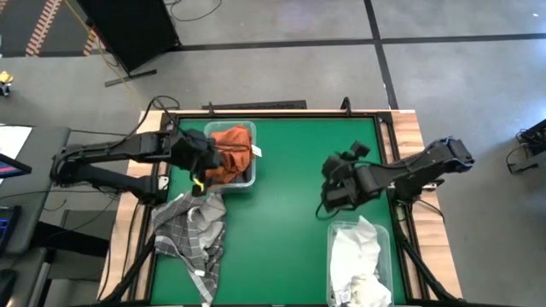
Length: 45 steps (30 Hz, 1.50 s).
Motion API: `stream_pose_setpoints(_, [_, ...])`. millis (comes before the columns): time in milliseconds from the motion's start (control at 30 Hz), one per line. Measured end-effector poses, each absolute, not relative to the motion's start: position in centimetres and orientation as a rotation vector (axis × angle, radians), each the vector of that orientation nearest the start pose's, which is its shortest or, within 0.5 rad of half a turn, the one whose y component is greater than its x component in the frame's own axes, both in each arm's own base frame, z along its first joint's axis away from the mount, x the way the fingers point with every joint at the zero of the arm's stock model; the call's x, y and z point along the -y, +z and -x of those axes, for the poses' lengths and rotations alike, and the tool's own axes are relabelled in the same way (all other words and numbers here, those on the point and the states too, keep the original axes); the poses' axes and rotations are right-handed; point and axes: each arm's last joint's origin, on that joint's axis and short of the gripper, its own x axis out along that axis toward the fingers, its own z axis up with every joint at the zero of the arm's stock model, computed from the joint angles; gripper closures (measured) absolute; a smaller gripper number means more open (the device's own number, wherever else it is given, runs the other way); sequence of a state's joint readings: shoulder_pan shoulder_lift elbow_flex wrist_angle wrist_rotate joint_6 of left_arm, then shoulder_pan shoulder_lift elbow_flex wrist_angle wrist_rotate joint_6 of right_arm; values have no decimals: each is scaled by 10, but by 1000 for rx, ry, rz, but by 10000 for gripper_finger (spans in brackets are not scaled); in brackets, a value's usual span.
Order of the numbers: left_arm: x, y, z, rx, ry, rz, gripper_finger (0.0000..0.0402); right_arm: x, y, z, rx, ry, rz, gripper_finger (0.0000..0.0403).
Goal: Sort towels by color in basket
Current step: Put the gray patterned towel into the top transparent bin
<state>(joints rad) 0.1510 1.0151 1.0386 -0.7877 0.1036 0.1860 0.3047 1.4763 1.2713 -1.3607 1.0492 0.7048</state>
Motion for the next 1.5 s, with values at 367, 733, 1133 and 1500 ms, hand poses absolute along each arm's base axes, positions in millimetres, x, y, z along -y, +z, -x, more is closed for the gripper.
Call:
stream_pose_setpoints(367, [2, 321, -188, -843, -119, -35, 146, 29, 331, -191, -1015, -1178, 61, 285])
stream_pose_setpoints(733, [23, 314, -177, -973, -134, 14, 146, 71, 342, -181, -1023, -1190, -15, 285])
stream_pose_setpoints(1133, [63, 315, -170, -956, -253, 12, 173, 133, 302, -171, -1115, -1113, -230, 285])
stream_pose_setpoints(1500, [82, 258, -158, -1121, -217, 79, 179, 149, 270, -147, -1078, -1017, -454, 285])
